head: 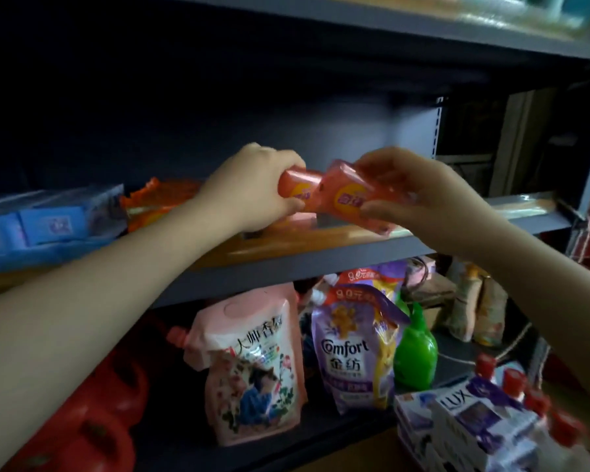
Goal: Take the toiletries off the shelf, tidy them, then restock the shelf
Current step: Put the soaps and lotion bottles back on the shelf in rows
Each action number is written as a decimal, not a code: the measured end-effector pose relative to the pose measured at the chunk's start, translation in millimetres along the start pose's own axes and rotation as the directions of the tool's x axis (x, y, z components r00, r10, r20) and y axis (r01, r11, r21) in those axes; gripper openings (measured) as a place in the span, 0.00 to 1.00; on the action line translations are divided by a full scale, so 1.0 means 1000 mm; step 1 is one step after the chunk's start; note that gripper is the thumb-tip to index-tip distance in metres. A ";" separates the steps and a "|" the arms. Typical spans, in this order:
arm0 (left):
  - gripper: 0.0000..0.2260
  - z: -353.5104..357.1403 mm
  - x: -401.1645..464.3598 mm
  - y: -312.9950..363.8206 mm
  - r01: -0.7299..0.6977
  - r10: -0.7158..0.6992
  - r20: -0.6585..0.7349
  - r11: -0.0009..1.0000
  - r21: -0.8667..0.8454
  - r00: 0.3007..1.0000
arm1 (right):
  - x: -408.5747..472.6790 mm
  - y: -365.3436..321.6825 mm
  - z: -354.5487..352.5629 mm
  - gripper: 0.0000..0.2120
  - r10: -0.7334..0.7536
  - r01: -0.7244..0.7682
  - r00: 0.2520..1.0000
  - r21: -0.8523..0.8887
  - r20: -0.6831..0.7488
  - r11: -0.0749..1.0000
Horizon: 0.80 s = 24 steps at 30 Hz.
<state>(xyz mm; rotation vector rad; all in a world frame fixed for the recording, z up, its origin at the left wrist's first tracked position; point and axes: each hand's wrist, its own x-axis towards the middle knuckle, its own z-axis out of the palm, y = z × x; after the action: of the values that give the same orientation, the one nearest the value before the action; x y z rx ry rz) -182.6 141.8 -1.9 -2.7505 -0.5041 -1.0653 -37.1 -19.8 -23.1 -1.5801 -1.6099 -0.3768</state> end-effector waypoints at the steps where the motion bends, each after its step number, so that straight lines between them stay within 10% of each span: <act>1: 0.18 0.004 0.005 -0.001 0.018 -0.020 0.036 0.999 0.049 0.999 | 0.007 0.003 0.001 0.20 0.008 -0.008 1.000 -0.018 -0.004 1.000; 7: 0.16 0.018 0.013 -0.004 0.147 -0.151 0.174 0.988 0.039 0.973 | 0.037 0.019 0.013 0.20 -0.003 0.014 0.998 -0.163 0.067 0.986; 17: 0.10 -0.004 0.029 -0.019 -0.078 -0.052 0.551 0.974 0.211 0.833 | 0.061 0.025 0.035 0.20 0.040 -0.013 0.968 -0.109 0.247 0.994; 24: 0.11 -0.006 0.020 -0.032 -0.060 0.012 0.417 0.993 0.101 0.909 | 0.059 0.030 0.044 0.16 0.061 -0.072 0.951 0.026 0.302 0.997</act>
<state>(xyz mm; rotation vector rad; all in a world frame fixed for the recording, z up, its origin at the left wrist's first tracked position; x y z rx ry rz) -184.3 174.9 16.3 -2.8714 -0.5418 -0.4165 -16.6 56.7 -16.9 -1.7224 -1.7727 -0.0701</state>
